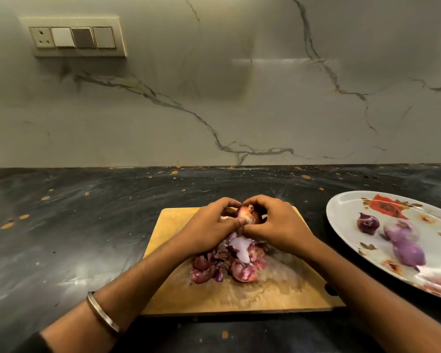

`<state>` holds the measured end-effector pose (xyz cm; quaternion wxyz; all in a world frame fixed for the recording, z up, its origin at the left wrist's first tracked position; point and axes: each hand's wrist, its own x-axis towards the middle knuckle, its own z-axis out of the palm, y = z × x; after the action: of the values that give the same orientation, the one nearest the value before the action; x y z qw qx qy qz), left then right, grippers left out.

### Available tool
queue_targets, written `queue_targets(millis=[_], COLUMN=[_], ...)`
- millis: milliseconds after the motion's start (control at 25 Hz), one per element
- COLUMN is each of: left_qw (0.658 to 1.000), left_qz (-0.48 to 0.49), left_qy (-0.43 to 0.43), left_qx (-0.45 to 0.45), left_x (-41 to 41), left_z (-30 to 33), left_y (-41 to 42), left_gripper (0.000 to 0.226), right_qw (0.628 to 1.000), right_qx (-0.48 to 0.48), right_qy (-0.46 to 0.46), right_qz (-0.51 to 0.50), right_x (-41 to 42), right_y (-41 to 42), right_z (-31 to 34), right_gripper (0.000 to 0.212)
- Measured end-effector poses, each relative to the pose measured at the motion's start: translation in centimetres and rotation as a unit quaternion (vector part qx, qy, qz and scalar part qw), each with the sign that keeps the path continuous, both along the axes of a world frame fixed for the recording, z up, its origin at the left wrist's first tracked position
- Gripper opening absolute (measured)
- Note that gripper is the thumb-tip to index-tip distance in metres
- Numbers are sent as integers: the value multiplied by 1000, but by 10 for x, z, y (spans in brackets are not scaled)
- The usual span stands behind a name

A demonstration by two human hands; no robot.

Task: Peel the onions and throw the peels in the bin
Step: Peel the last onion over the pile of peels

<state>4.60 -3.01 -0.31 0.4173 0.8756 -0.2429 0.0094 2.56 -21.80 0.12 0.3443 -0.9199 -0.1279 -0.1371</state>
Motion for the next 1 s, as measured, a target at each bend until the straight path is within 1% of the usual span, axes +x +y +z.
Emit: queue_targets(millis=[80,200,280,360,440,480,520,560,680,720,760,800,880,920,1000], left_qw=[999,996,989,983,985,984,980,978,982,982,981,978,973,970,966], left_qz=[-2,-8,-10,-19,-30,-37,-43,-46,-35,-34,-38,-45,-58,-59,-52], left_qy=[7,34,62,70,63,68,81,90,86,82,84,90,106,112,120], left_qx=[-44,-83,-137,-167,-158,-162,-175,-180,-165,-165,-172,-182,-199,-207,-225], left_x=[1,1,-1,-3,-3,-3,-3,-4,-7,-8,-9,-9,-10,-9,-7], left_z=[2,3,2,0,1,3,4,5,6,6,7,7,7,7,5], left_y=[7,16,20,21,21,21,20,20,16,16,16,17,18,19,19], left_gripper=[43,45,44,44,43,41,39,37,34,33,33,34,38,39,35], right_qw=[999,993,985,975,964,959,959,964,984,985,983,974,946,942,959], right_qx=[38,80,121,176,233,256,262,245,135,126,152,205,307,316,267], right_qy=[-17,-39,-36,-25,-14,-10,-11,-23,-69,-72,-57,-26,45,60,44], right_qz=[22,78,114,135,129,120,111,101,92,91,92,92,90,92,88], right_x=[3,3,3,3,6,7,7,7,4,4,3,3,3,3,1], right_y=[5,12,11,8,6,6,6,6,11,14,17,19,21,20,17], right_z=[2,5,5,3,3,3,3,3,2,1,-1,-1,2,4,6], right_gripper=[52,56,57,47,29,23,20,16,12,14,16,18,19,19,16])
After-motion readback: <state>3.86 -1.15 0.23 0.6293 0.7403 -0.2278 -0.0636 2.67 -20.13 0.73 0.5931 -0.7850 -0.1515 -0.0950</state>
